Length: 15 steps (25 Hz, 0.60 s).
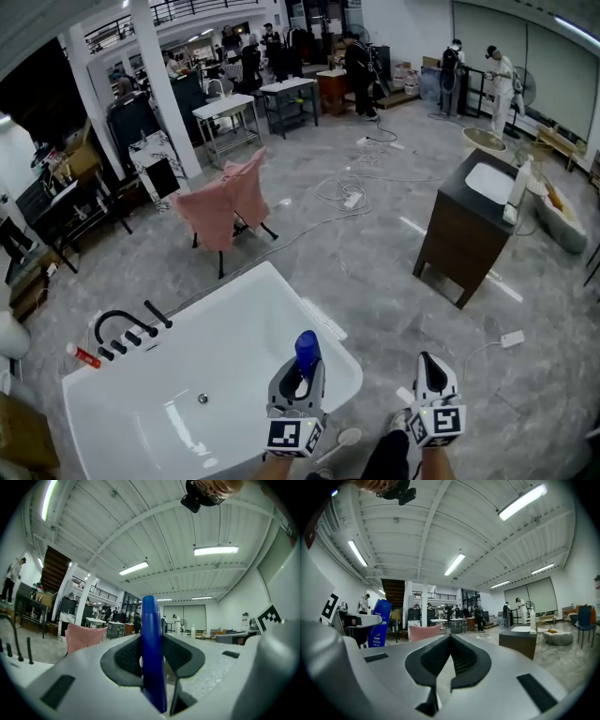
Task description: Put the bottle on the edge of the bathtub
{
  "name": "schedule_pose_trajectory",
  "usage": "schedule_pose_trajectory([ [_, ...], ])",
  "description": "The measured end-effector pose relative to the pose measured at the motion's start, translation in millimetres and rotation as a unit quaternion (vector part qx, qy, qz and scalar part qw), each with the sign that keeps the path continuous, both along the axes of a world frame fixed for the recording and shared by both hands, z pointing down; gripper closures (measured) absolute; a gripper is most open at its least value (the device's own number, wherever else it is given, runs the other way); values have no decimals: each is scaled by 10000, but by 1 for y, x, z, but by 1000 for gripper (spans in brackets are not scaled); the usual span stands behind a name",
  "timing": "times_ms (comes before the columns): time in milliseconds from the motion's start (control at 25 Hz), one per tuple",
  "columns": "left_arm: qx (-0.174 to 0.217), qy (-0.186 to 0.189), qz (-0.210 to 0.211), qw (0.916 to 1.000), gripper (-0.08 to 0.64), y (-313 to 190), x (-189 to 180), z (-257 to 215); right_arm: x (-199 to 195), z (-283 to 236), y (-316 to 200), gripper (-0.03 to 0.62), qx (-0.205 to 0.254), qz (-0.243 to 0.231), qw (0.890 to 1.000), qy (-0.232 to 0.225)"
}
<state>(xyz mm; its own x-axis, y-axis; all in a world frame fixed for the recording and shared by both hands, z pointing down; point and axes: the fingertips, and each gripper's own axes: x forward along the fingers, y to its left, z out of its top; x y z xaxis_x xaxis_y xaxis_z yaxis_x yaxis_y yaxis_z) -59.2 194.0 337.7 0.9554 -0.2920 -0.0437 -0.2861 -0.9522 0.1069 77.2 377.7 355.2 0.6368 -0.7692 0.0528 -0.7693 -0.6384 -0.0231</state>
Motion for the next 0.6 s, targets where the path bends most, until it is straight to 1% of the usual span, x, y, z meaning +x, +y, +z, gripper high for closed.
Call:
schedule_pose_trajectory([
  [160, 21, 18, -518, 9987, 420, -14, 56, 2, 76, 2, -29, 595, 44, -500, 9987, 45],
  [320, 21, -17, -1012, 9949, 420, -21, 124, -10, 162, -12, -47, 595, 23, -920, 9958, -3],
  [480, -23, 49, -1354, 9908, 420, -18, 191, -19, 240, -13, -48, 595, -9, -1226, 9924, -46],
  [600, 0, 107, -1547, 9879, 420, -18, 232, -26, 285, -15, -48, 595, 61, -1362, 9906, -89],
])
